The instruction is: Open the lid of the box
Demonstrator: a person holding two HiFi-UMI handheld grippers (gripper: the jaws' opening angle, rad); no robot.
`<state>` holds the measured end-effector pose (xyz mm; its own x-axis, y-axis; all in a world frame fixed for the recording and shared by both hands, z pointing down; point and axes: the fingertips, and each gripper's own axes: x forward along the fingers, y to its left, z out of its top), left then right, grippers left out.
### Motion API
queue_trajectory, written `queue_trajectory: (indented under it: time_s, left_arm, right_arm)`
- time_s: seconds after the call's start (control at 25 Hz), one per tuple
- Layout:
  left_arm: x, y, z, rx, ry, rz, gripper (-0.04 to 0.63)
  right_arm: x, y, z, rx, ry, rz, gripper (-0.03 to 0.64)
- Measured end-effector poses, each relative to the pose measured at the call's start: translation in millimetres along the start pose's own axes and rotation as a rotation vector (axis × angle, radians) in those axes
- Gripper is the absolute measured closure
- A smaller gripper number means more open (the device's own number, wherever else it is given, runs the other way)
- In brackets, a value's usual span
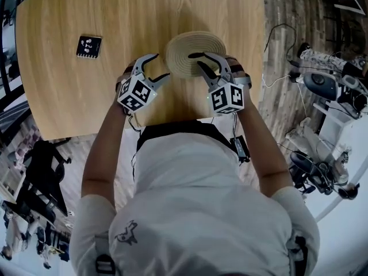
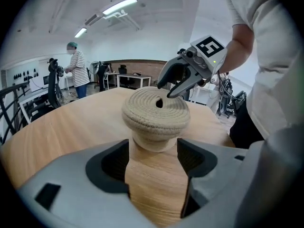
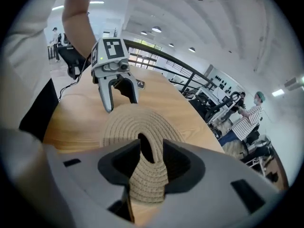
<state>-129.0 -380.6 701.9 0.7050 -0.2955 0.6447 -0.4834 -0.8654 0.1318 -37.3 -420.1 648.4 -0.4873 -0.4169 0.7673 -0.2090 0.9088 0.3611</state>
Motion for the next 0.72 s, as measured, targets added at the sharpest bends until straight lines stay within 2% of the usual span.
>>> queue_trajectory:
  time_s: [0.32, 0.52, 0.72]
  left_arm:
    - [7, -12, -2, 0.113, -0.026, -0.084, 0.279]
    - [12, -14, -2, 0.161, -0.025, -0.103, 0.273]
    - [9, -19, -6, 0.178, -0.041, -0.125, 0.256]
  right_arm:
    - [10, 20, 1, -0.216, 0.059, 0.025, 0.471]
    - [14, 25, 1, -0.271, 0.063, 0.038, 0.486]
    - [17, 38, 13, -0.335, 0.049, 0.025, 0.522]
